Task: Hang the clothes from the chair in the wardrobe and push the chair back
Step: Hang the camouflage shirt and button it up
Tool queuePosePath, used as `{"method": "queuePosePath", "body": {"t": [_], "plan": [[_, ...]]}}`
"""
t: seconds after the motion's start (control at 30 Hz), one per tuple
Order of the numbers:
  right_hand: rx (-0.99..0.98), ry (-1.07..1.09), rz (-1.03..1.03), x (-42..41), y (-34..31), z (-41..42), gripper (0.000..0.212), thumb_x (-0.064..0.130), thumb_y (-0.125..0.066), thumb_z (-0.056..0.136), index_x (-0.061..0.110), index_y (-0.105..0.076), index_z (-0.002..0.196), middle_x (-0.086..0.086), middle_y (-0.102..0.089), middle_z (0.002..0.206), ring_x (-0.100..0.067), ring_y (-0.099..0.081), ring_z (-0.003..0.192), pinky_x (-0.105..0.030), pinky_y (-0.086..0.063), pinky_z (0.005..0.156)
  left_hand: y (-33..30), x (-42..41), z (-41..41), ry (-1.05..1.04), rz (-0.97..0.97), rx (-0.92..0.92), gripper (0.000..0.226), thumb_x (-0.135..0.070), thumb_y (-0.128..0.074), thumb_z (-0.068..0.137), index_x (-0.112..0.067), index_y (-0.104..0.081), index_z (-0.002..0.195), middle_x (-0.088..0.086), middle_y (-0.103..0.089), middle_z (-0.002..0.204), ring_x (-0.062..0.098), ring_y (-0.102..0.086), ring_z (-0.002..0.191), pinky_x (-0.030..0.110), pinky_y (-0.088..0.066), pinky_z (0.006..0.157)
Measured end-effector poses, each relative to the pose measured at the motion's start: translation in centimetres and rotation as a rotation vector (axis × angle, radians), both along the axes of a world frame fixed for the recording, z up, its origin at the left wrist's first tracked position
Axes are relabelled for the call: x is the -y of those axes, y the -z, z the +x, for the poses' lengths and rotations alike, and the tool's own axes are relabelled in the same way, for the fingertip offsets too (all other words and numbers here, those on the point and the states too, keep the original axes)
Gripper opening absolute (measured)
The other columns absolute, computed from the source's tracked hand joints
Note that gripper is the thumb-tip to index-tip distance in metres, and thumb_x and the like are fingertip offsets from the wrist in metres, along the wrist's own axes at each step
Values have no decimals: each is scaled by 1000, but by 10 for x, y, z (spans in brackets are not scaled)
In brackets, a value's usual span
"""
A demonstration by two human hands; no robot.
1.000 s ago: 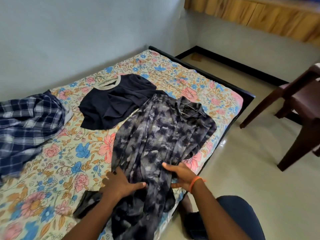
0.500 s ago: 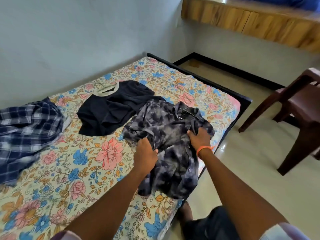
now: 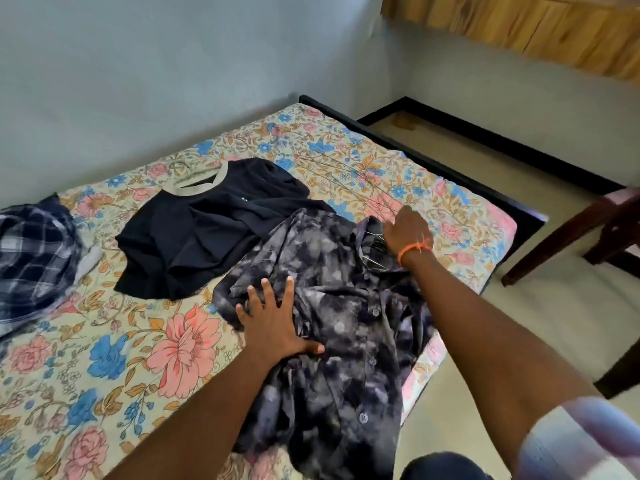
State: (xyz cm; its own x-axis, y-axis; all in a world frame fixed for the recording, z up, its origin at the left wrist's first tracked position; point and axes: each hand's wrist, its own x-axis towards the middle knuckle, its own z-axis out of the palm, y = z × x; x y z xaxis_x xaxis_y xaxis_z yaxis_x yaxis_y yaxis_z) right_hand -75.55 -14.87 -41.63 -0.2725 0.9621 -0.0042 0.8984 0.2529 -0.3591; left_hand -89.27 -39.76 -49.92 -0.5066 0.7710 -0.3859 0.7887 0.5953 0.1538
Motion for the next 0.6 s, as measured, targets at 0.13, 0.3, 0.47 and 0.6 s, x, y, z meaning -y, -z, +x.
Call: {"method": "queuePosePath", "body": {"t": [0.13, 0.3, 0.47, 0.6], "plan": [[1, -19, -98, -58, 29, -33, 42, 27, -47, 101, -1, -44, 132, -23, -51, 133, -41, -53, 118, -47, -48, 96, -2, -36, -11, 1, -205, 28, 164, -92, -70, 31, -36, 31, 147, 28, 25, 157, 55, 11, 144, 81, -11, 105], [120, -2, -155, -79, 47, -48, 42, 23, -37, 106, -4, -36, 138, -21, -36, 146, -39, -38, 134, -46, -34, 110, 8, -48, -14, 25, -243, 1, 166, -90, -72, 28, -38, 33, 145, 35, 13, 157, 58, 0, 143, 83, -17, 101], [182, -61, -279, -82, 29, -47, 29, 11, -37, 106, -12, -52, 98, -33, -47, 136, -44, -45, 126, -45, -37, 103, 15, -51, -15, 45, -234, -25, 162, -90, -71, 33, -37, 32, 146, 36, 9, 157, 59, -3, 143, 83, -17, 100], [16, 53, -254, -113, 51, -41, 25, 18, -71, 88, -1, -57, 81, -22, -63, 94, -30, -56, 77, -35, -47, 64, 14, -50, -15, 52, -232, -23, 161, -90, -71, 35, -36, 32, 146, 37, 10, 156, 60, -2, 142, 83, -16, 101]]}}
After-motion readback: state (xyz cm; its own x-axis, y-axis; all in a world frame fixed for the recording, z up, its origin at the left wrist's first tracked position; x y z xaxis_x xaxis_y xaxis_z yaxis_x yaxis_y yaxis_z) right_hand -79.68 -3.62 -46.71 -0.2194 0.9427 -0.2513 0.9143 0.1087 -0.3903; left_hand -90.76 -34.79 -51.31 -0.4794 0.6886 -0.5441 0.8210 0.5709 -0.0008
